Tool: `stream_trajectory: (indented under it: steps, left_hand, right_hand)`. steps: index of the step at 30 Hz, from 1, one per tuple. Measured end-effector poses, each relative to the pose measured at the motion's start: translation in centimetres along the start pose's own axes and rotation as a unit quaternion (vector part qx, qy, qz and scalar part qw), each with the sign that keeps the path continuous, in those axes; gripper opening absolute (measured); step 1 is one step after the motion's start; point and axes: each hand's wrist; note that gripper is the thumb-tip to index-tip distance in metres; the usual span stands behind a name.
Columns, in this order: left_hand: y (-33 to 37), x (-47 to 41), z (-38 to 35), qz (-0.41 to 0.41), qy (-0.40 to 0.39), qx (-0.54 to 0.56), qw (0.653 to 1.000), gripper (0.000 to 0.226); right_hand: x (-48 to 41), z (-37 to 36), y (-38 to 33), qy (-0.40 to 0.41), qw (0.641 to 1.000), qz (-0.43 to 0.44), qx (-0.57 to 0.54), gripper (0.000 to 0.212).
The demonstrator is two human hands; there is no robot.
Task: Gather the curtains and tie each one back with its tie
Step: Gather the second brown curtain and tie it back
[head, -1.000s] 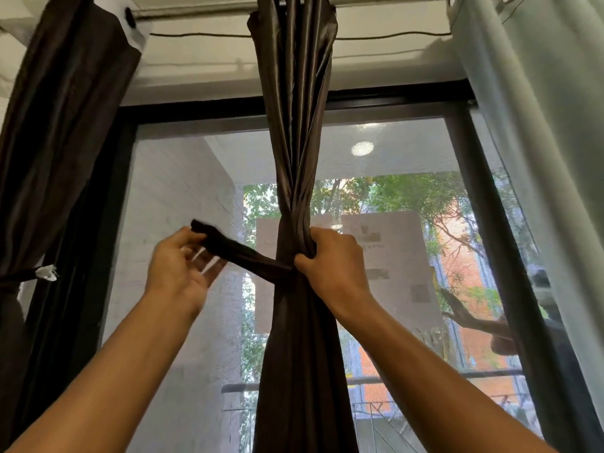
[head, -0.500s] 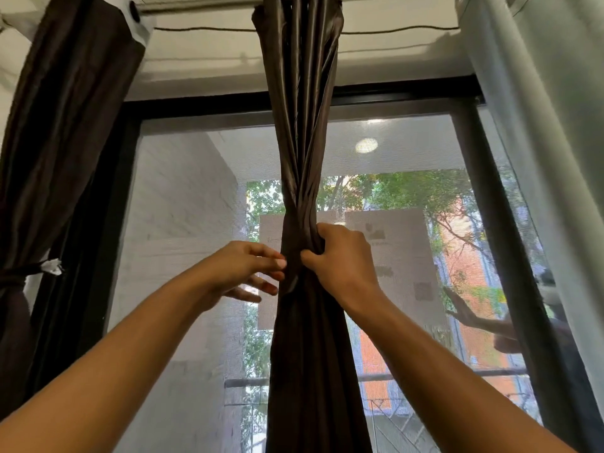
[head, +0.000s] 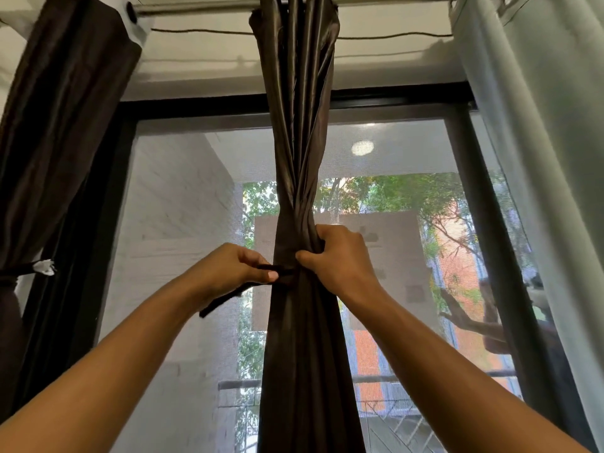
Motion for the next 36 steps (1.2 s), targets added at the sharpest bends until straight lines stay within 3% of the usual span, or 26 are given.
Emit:
stream_trajectory:
  steps: [2, 6, 9, 11, 13, 14, 18, 22, 25, 28, 29, 31, 34, 36]
  left_hand:
    - [0.2, -0.2, 0.5, -0.024, 0.01, -0.019, 0.999, 0.0]
    - [0.3, -0.5, 0.9, 0.005, 0.001, -0.02, 1.0, 0.004]
    - [0.3, -0.8, 0.2, 0.007, 0.057, 0.01, 0.998, 0.003]
    - [0.2, -1.4, -0.7, -0.001, 0.134, -0.113, 0.985, 0.011]
    - [1.0, -1.5, -1.7, -0.005, 0.186, -0.311, 0.932, 0.02]
    - [1.5, -1.6, -2.2, -0.006, 0.185, -0.346, 0.92, 0.022]
    - [3.0, -2.6, -2.7, -0.011, 0.156, -0.238, 0.959, 0.012]
    - [4.1, -2.6, -2.6, 0.013, 0.104, -0.006, 0.994, 0.014]
    - [4.0, -1.8, -2.0, 0.05, 0.037, 0.138, 0.988, 0.021]
    - [3.3, -1.5, -0.6, 0.037, -0.103, 0.327, 0.939, 0.041]
    - [3.2, -1.5, -0.4, 0.022, -0.135, 0.344, 0.929, 0.05]
    - [3.5, -1.6, -0.8, -0.001, -0.156, 0.285, 0.946, 0.049]
    - [4.4, -2.1, -2.0, 0.015, -0.06, 0.204, 0.977, 0.022]
    - [4.6, -2.7, -2.3, 0.034, -0.004, 0.217, 0.976, 0.019]
  right_hand:
    - [0.0, 0.0, -0.2, -0.001, 1.0, -0.002, -0.004, 0.021]
    - [0.2, 0.3, -0.4, 0.002, 1.0, 0.003, 0.003, 0.02]
    - [0.4, 0.6, -0.6, 0.011, 1.0, 0.011, 0.012, 0.018]
    - [0.6, 0.7, -0.7, 0.022, 0.999, 0.019, 0.021, 0.017]
    - [0.8, 0.7, -0.9, 0.038, 0.998, 0.034, 0.042, 0.015]
    - [0.9, 0.7, -1.1, 0.045, 0.997, 0.04, 0.051, 0.014]
    - [1.1, 0.8, -1.6, 0.07, 0.992, 0.06, 0.084, 0.007]
    - [1.6, 1.1, -1.8, 0.081, 0.988, 0.072, 0.106, 0.009]
    - [2.3, 0.8, -1.9, 0.1, 0.983, 0.083, 0.127, 0.014]
    - [3.1, -0.3, -2.2, 0.123, 0.981, 0.092, 0.121, 0.015]
    - [3.3, -0.7, -2.2, 0.126, 0.982, 0.091, 0.109, 0.015]
    - [3.8, -1.7, -2.3, 0.118, 0.985, 0.093, 0.085, 0.017]
    - [4.9, -2.8, -1.9, 0.083, 0.988, 0.113, 0.066, 0.018]
    - [5.3, -2.6, -1.2, 0.008, 0.989, 0.13, 0.069, 0.015]
Point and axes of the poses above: each hand's wrist, its own x-axis away from the middle knuckle, its own z-axis out of the back of the hand, y = z × x, and after that the axes turned 7 degrees about -z, right-handed
